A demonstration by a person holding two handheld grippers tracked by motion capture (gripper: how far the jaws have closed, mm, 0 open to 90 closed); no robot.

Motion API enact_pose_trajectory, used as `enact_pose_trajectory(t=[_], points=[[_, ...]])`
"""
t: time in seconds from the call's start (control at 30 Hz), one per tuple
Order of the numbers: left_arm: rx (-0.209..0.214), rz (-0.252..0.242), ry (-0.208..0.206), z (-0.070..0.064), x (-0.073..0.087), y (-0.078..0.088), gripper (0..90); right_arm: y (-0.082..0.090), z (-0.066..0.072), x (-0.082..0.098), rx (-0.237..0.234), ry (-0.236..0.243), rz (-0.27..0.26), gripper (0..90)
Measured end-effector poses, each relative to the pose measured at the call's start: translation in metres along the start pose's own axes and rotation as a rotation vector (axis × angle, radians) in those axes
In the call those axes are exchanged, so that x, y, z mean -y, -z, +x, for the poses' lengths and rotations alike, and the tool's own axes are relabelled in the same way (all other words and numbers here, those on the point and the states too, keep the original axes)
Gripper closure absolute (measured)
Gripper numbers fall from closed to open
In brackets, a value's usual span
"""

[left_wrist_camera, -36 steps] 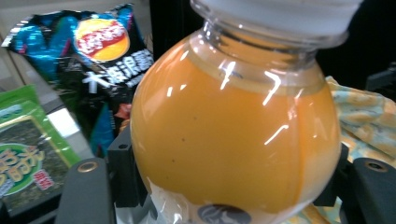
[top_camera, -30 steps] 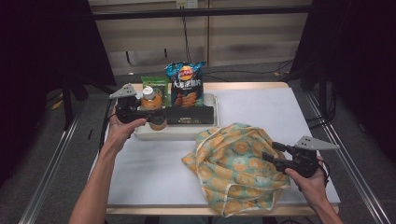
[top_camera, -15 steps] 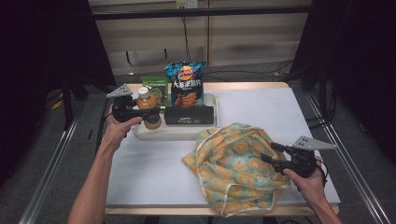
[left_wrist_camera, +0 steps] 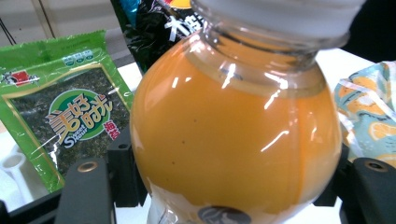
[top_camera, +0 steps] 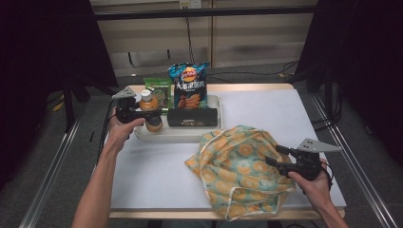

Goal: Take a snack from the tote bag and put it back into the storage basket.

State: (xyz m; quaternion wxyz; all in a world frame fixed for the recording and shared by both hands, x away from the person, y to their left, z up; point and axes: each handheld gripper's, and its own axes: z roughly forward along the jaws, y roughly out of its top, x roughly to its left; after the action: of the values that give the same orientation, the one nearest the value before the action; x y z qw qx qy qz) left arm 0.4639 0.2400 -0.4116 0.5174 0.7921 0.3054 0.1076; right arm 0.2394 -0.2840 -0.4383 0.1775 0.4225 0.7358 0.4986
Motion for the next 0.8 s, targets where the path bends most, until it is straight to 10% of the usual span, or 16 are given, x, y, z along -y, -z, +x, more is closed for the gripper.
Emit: enact_pose_trajectory(t=[0.8], points=[[-0.060, 0.031, -0.006, 0.009, 0.024, -0.011, 30.3, -0.003, -0.001, 0.002, -0.010, 0.002, 0.017, 35.4]])
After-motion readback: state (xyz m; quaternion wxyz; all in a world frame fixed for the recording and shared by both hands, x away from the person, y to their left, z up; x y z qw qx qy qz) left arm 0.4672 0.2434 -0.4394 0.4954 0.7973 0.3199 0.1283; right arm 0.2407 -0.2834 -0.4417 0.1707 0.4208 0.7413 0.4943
